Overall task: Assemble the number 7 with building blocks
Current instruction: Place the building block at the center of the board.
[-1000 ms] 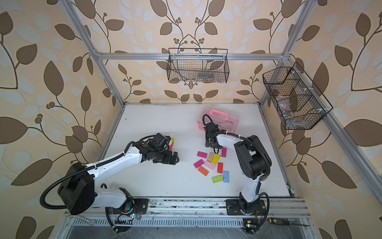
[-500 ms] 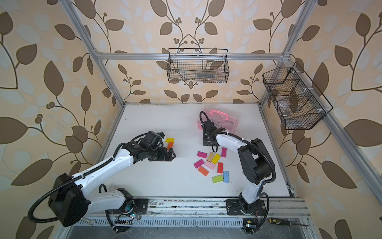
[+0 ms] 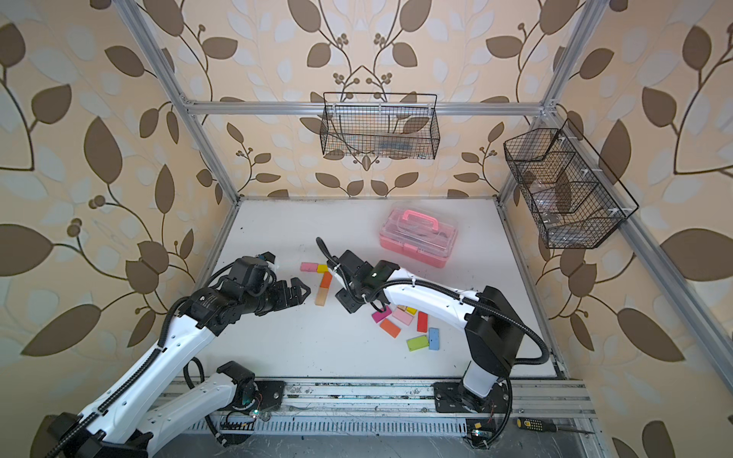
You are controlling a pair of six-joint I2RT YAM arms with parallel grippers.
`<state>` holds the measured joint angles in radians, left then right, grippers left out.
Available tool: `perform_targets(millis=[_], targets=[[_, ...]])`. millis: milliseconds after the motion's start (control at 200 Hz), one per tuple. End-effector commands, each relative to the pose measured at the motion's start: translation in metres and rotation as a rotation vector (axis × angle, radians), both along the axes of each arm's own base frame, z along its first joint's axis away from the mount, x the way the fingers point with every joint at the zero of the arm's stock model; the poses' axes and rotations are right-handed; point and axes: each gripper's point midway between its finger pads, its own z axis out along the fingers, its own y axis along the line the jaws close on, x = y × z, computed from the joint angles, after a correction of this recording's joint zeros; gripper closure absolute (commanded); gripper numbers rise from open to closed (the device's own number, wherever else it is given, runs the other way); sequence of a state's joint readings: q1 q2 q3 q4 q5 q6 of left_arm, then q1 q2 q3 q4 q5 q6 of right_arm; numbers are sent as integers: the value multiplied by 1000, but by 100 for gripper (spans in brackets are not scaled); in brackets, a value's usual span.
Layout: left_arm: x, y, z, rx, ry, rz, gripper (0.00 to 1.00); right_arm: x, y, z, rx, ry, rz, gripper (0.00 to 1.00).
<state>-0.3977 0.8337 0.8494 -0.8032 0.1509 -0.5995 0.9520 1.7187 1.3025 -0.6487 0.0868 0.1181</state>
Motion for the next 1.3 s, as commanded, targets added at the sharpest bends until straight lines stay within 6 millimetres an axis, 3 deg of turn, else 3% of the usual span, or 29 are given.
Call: perform_targets(millis=[0,295,535,745,840,935,1015,1125,1215,1295], targets=[[-11,13,3,-8,15,72,1,-11,-2,-28,-119,15,86,50],[-26,15,-18,-13,74,74,1,-14,21,-68,-159,48,137,49],[-23,6,-22,-27,88,35,1,-13,32,-90,-169,81,147,45],[-21,-7,-26,-57,119,-32,1,-12,33,-95,-141,109,126,29],[-20,-12,-24,-73,113,-50,1,-9,32,-83,-52,140,95,17],[-18,-18,-19,-101,96,-75,1,0,30,-52,106,154,42,1],[-17,-25,-17,-124,93,-109,1,11,17,-25,242,168,-33,0],[-15,-35,-18,-114,104,-153,3,37,-19,14,416,173,-204,0],[-13,-49,-23,-20,103,-219,5,60,-68,41,557,178,-427,0],[-11,-65,-30,106,104,-284,6,68,-109,51,661,206,-591,1]])
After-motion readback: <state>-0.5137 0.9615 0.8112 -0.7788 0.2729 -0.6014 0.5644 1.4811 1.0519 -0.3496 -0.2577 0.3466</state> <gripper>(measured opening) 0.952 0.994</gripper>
